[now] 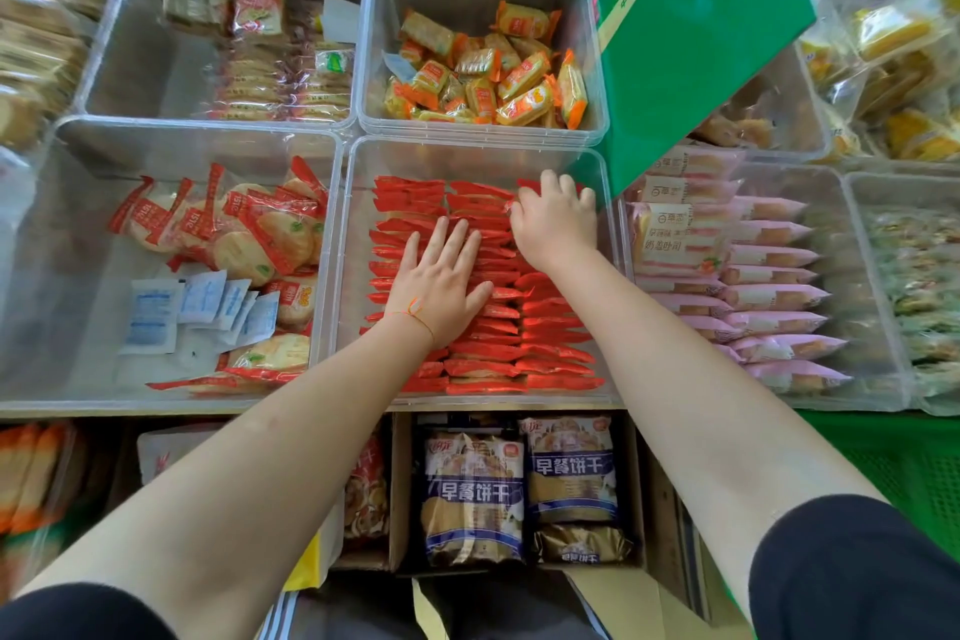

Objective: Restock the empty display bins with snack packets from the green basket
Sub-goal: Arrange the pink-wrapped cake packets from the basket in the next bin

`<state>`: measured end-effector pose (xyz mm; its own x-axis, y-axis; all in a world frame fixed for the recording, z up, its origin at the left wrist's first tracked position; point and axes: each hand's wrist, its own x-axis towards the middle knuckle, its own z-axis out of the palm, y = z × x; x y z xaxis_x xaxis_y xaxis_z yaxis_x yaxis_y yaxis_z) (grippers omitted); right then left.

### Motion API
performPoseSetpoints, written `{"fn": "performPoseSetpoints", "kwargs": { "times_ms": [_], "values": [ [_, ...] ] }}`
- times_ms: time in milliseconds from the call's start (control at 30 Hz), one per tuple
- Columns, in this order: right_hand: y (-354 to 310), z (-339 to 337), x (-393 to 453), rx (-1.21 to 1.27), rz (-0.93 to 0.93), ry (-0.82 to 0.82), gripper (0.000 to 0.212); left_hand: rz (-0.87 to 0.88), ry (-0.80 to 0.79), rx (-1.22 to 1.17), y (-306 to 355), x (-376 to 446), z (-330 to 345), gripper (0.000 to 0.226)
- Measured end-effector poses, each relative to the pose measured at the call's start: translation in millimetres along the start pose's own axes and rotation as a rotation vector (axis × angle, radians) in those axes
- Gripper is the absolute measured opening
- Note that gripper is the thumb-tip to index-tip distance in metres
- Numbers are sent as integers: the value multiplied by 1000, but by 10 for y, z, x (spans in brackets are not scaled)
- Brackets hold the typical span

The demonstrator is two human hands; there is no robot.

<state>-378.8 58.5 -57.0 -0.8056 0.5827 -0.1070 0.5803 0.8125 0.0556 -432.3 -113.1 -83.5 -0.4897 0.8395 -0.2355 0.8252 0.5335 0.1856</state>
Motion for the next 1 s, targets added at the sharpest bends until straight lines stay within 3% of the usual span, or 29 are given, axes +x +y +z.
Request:
{"fn": "performPoseSetpoints", "kwargs": {
  "times_ms": [133,200,267,400,500,600,667,733,833,1000],
  "values": [
    [47,72,-196,139,86,92,46,2,-6,-8,-9,-2,12,70],
    [-23,158,-447,283,26,139,51,-8,17,-32,16,-17,5,68],
    [-78,260,-691,369,-66,65,57,19,50,-74,85,-58,-5,65],
    [7,363,-785,256,-71,-60,57,144,28,-24,151,-201,51,66],
    [82,244,-725,127,-49,-86,54,102,2,54,130,-222,30,62],
    [89,42,-813,222,-41,2,51,52,81,95,171,-264,-96,57],
    [158,-122,-934,337,-71,48,36,85,160,46,222,-352,-192,43],
    [247,-300,-1062,410,-109,-118,14,117,114,-76,286,-465,-277,23],
    [274,-487,-1255,233,-214,-448,9,62,-60,-209,412,-604,-348,19],
    [231,-477,-1347,-206,-311,-501,13,-36,-162,-324,518,-783,-281,42]
  ]
}}
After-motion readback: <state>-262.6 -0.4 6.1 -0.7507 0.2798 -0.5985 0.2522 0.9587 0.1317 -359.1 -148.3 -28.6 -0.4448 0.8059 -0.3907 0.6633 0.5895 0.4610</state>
